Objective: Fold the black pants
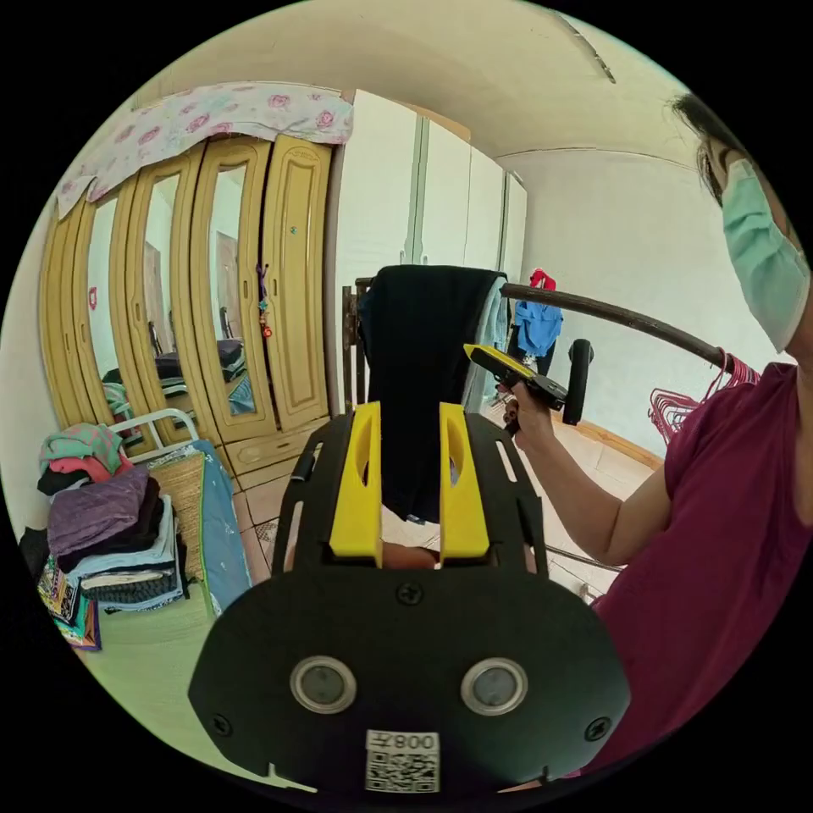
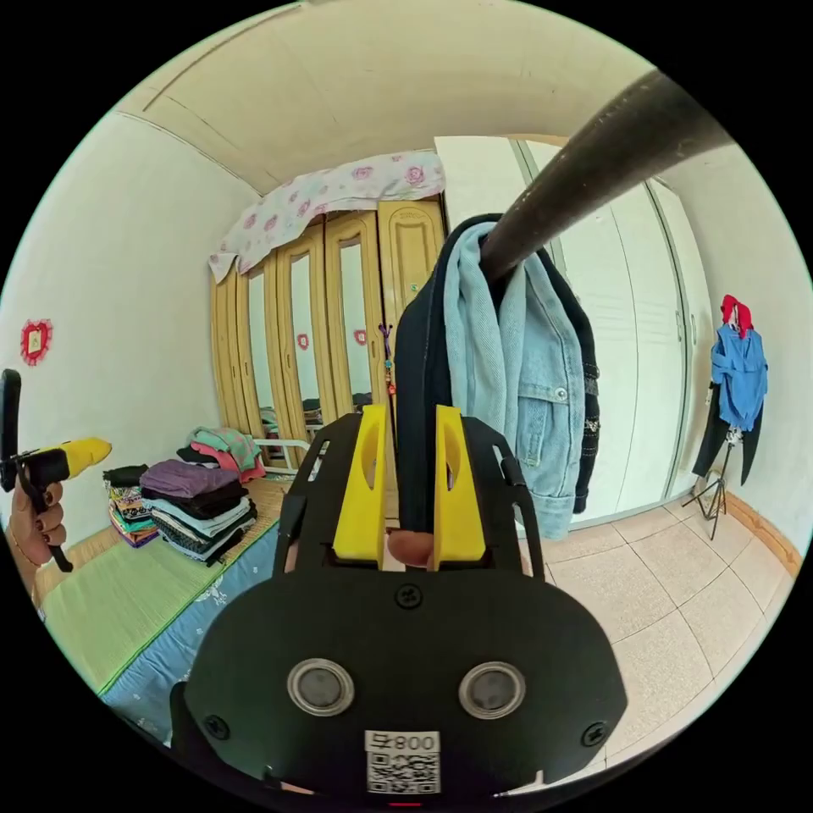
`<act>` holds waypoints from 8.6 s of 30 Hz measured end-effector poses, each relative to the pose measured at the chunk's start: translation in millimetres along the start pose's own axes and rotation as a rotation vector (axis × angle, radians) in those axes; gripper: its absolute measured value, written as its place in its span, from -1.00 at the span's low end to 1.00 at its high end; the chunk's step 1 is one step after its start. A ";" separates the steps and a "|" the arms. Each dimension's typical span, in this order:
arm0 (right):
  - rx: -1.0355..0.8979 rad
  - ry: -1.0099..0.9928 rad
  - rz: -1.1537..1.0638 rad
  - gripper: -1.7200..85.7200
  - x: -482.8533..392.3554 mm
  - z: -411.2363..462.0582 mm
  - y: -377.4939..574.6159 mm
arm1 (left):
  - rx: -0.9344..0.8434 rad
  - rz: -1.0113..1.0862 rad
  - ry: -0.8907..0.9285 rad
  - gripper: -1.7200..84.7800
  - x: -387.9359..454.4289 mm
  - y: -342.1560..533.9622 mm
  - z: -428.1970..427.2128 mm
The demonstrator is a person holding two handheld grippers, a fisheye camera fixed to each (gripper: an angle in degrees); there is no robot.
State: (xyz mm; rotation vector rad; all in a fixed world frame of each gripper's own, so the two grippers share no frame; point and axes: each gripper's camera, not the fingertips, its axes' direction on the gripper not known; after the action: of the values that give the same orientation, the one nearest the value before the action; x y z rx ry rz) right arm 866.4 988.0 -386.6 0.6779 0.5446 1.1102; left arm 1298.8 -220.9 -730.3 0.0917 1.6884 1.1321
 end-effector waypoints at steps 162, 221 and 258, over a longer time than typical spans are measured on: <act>-1.514 -1.131 -1.024 -0.77 -1182.7 -217.9 811.4 | 0.448 -1.921 -0.754 -0.71 355.3 1217.9 -1174.2; -1.005 -0.726 -1.116 -0.95 -1187.7 -2.4 810.3 | -0.214 -1.566 -1.029 -0.95 -63.8 1123.3 -937.9; -1.573 -0.983 -0.613 -0.77 -749.7 17.7 1015.4 | -0.808 -0.818 -0.444 -0.75 -271.0 887.4 -419.8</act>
State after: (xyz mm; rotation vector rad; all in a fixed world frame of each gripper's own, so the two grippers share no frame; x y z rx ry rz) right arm -17.4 574.1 414.0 -0.3890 -0.9136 0.2605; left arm 699.1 -146.9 89.5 -0.7378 0.6545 0.9628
